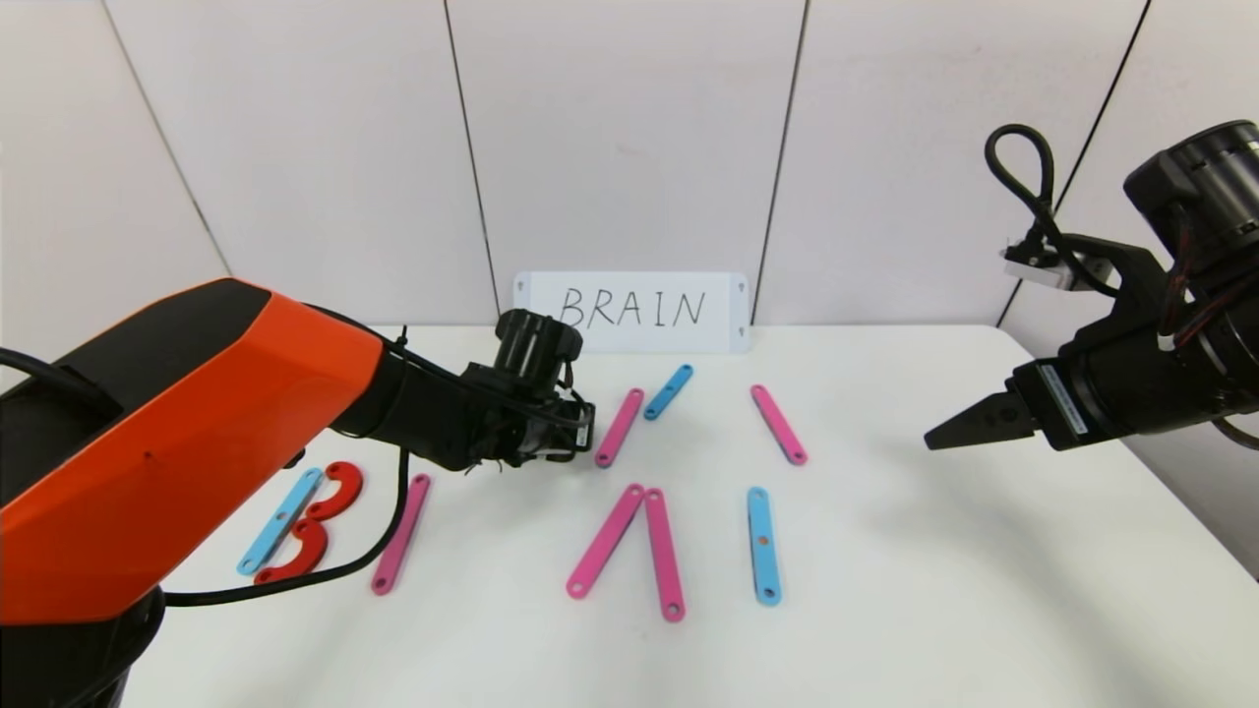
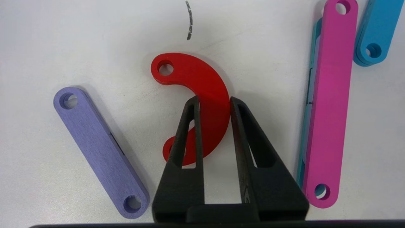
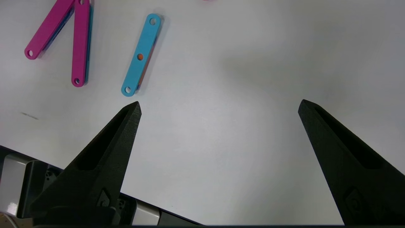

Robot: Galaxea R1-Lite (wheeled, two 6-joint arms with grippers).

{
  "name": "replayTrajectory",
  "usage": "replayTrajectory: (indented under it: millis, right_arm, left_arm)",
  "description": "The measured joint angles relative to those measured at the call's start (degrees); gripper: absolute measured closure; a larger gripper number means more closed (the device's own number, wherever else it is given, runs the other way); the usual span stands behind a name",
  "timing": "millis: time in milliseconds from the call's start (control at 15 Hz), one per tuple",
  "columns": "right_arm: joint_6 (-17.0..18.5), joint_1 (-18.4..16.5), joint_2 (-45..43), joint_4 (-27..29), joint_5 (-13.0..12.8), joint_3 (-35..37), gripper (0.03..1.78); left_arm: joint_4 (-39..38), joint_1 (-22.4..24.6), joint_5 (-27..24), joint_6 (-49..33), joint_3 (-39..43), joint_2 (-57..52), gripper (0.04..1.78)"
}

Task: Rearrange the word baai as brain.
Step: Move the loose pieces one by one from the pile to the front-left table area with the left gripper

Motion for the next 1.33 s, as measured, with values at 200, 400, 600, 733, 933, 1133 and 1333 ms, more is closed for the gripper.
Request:
replayTrajectory:
  millis: [200, 400, 600, 733, 933, 1133, 1333]
  right_arm:
    - [0.01, 0.00, -0.07, 0.00, -0.02, 0.00, 0.07]
    - [0.01, 0.00, -0.11, 0.00, -0.05, 0.00, 0.07]
    - [0.01, 0.00, -0.11, 0.00, -0.05, 0.00, 0.07]
    - [0.00, 0.00, -0.11, 0.00, 0.00, 0.00, 0.07]
    - [0.00, 0.11, -0.13, 0.00, 0.01, 0.00, 0.07]
    - [0.00, 0.22, -0.22, 0.00, -0.02, 0.00, 0.07]
    - [-0.05, 0.41, -0.38, 0.10, 0.00, 0.00, 0.07]
  left_arm:
    - [-0.04, -0.16, 0.00, 0.01, 0.00, 0.00, 1.54]
    - [0.05, -0.16, 0.05, -0.05, 0.05, -0.11, 1.54]
    - [1.40, -0.18, 0.07, -0.07, 0.28, -1.38, 1.54]
    - [2.83, -0.18, 0.09, -0.13, 0.55, -3.07, 1.54]
    - [3.08, -0.24, 0.20, -0.10, 1.77, -5.68, 1.54]
    - [3.22, -0.49, 2.04, 0.01, 3.50, -7.84, 1.54]
    - [3.30, -0.52, 3.74, -0.27, 6.91, -11.00, 1.54]
